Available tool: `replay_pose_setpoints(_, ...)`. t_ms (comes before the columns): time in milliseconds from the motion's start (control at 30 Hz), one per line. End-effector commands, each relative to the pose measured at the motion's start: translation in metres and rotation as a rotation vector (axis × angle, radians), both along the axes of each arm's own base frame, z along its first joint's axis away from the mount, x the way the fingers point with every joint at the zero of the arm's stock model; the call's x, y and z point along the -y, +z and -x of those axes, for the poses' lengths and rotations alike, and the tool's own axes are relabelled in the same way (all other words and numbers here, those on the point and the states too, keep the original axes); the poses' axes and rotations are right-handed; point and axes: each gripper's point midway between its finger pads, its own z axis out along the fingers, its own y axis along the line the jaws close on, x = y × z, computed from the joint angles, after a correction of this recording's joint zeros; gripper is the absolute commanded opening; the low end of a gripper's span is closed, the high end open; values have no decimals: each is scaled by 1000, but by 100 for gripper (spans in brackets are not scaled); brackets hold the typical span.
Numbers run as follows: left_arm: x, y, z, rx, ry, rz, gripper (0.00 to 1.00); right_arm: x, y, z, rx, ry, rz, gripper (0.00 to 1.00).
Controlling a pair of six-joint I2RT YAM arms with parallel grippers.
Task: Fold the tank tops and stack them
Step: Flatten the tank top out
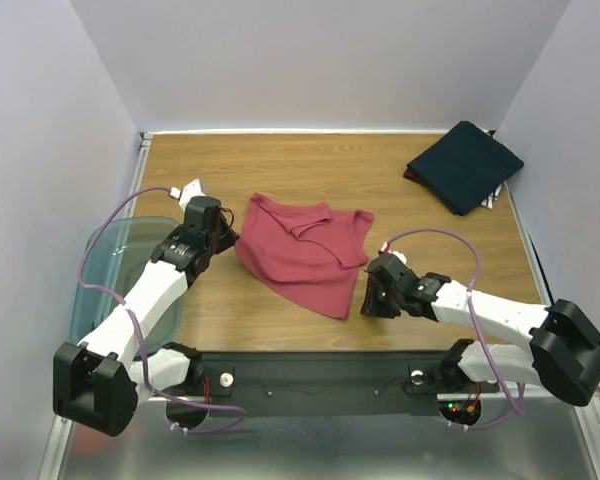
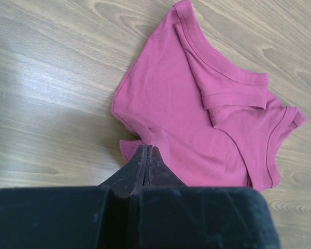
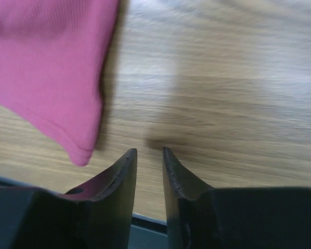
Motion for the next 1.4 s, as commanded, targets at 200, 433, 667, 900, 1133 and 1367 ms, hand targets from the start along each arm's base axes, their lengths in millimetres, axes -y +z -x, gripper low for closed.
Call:
replay_pose_setpoints(200,-7,4,-8,36,26,-13,0,-50,15,-13,62,-58,-262,39)
replay_pose_setpoints(433,-7,4,-9,37,25,-11,0,-61,13,-12,54,-42,-276,39)
replay_pose_setpoints(667,-8,4,-8,35,27,-14,0,-58,13,-10,71,-69,-279,39)
replay_pose_setpoints(900,-9,2,-7,33,27,-14,0,-36,18,-2,113,-136,-306,38)
replay_pose_setpoints(1133,-7,2,-8,32,23,-6,0,-35,2,8,56,-111,-260,34)
replay_pose_setpoints(1367,-7,2,-8,33,22,-4,0,-45,6,4,68,-98,-266,33)
